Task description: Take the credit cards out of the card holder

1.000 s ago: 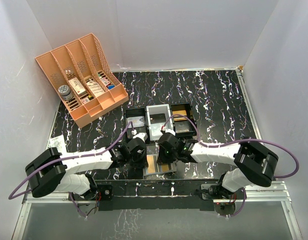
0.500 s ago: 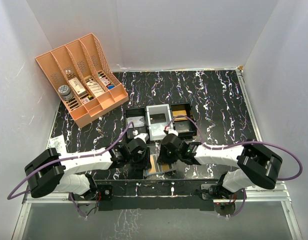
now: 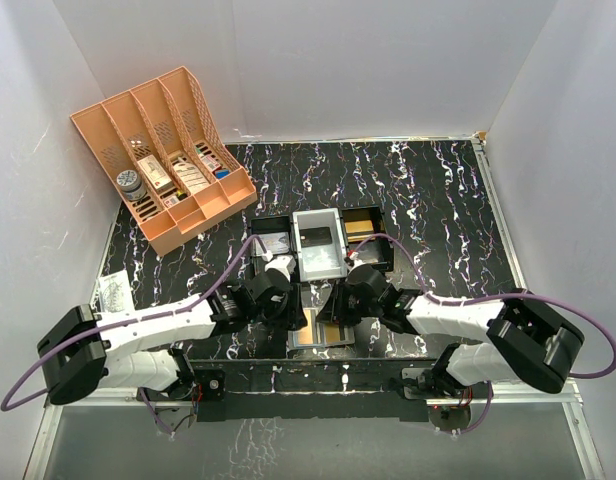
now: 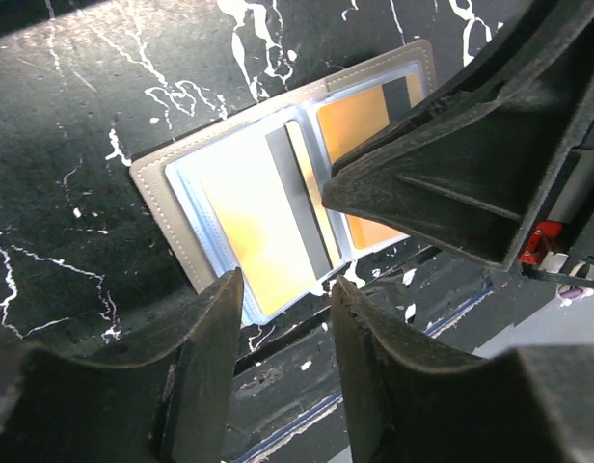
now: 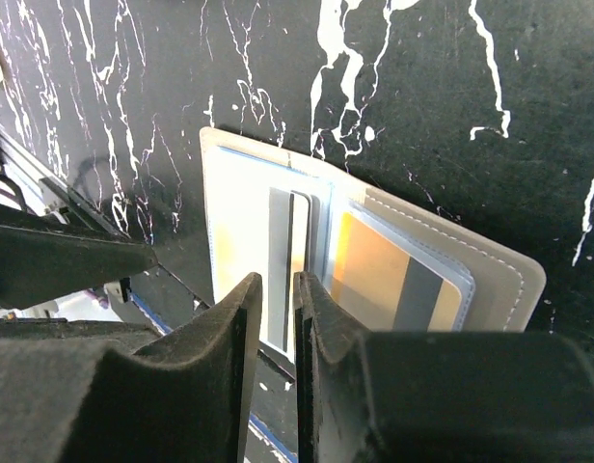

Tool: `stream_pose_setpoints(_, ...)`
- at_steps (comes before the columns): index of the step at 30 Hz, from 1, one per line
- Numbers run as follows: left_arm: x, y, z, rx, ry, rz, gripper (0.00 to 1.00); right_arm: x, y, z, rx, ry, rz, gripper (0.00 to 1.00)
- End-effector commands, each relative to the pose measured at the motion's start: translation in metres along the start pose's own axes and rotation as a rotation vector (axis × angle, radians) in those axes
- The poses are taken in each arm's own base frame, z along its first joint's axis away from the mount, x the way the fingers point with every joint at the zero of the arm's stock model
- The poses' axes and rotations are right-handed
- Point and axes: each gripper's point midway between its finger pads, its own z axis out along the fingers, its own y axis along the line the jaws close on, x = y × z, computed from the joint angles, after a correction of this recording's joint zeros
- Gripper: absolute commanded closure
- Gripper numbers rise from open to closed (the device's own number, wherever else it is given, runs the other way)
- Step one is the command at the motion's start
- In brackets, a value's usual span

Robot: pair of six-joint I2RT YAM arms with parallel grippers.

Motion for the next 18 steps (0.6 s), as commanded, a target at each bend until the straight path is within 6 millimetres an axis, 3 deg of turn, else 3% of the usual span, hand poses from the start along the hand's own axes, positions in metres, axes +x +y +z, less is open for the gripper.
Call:
stream_pose_setpoints(1, -0.003, -0.019, 0.001, 0.070, 0.006, 0.001, 0.62, -0.011, 0.024, -0.004, -0.113, -0.035, 0.019, 0.81)
stream_pose_setpoints(6, 0.003, -0.008, 0.021, 0.012, 0.024, -0.024, 0.70, -0.013, 0.007, -0.001, -0.057, -0.064, 0.048, 0.80)
stream_pose_setpoints(10, 0.009, -0.001, 0.031, -0.014, 0.036, -0.035, 0.74, -0.008, 0.005, 0.004, -0.066, -0.040, 0.050, 0.80)
stream_pose_setpoints(18, 0.023, 0.020, 0.032, -0.075, 0.057, -0.052, 0.77, -0.001, 0.002, 0.007, -0.087, -0.019, 0.061, 0.80)
